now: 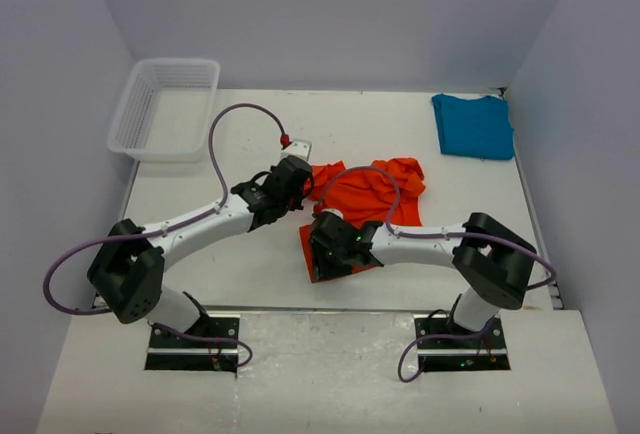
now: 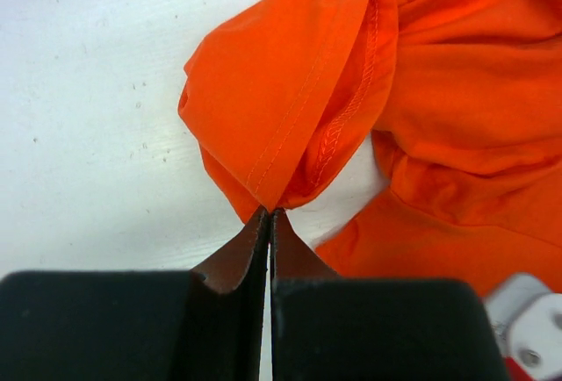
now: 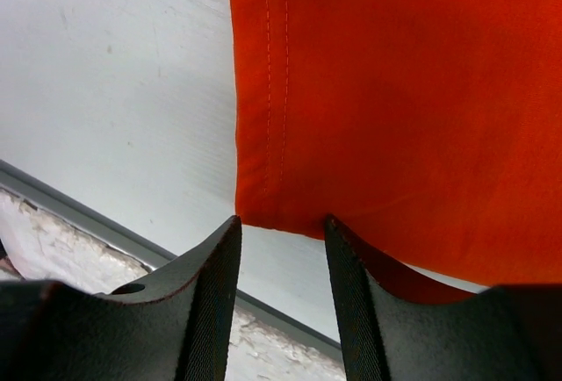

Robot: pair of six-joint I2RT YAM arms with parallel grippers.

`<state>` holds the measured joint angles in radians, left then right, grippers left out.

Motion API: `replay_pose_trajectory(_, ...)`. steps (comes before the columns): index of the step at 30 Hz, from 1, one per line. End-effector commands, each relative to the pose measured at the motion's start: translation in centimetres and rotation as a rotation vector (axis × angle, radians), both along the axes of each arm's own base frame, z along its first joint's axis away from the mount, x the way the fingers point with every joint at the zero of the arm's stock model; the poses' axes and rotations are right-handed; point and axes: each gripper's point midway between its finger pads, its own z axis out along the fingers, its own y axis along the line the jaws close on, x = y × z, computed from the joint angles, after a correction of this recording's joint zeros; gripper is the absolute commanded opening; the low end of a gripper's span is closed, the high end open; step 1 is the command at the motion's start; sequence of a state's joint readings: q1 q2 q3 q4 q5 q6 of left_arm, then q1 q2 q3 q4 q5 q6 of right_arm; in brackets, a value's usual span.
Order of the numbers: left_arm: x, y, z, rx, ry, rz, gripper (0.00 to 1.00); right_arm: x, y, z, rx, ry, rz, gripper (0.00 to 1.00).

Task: Fold and stack the t-shirts
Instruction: Flatten out the tshirt

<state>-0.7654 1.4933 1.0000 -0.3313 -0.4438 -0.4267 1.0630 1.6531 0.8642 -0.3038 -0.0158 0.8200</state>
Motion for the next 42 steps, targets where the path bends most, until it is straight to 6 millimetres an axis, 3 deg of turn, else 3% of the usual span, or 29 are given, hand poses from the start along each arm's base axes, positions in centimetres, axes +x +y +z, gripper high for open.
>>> replay_pose_trajectory(1, 0.1, -0.2, 2.6, -0.061, -0.051, -0.012, 0.00, -1.9, -6.9, -6.2, -0.360, 0.039, -0.043, 0.46)
replay_pose_trajectory(6, -0.1, 0.0, 3.7, -0.080, -0.069, -0.016, 0.00, -1.7, -8.3, -6.2, -0.437, 0.013, -0.093, 0.45)
replay_pose_trajectory(18, -0.9, 0.1, 4.0, -0.111, -0.064, -0.029, 0.00, -0.2, -12.9, -2.1, -0.629, -0.109, -0.282, 0.47)
replay_pose_trajectory(27, -1.1, -0.4, 3.8, -0.118, -0.035, -0.043, 0.00, 0.5, -11.6, 0.8, -0.479, -0.174, -0.293, 0.49)
replay_pose_trajectory(32, -1.5, -0.6, 3.1, -0.127, -0.009, -0.047, 0.00, 1.3, -10.2, 4.9, -0.370, -0.240, -0.301, 0.50)
replay_pose_trajectory(37, -2.1, -0.2, 2.9, -0.126, 0.005, -0.050, 0.00, 1.6, -10.5, 9.0, -0.255, -0.295, -0.338, 0.51)
replay_pose_trajectory(39, -2.4, -0.2, 2.8, -0.129, 0.013, -0.058, 0.00, 1.5, -10.2, 11.1, -0.134, -0.311, -0.360, 0.51)
replay_pose_trajectory(41, -2.6, -0.1, 2.7, -0.131, 0.016, -0.061, 0.00, 1.0, -10.6, 11.2, -0.065, -0.313, -0.369, 0.51)
replay_pose_trajectory(42, -2.7, -0.1, 2.7, -0.131, 0.019, -0.063, 0.00, 0.9, -10.3, 12.8, 0.041, -0.329, -0.383, 0.52)
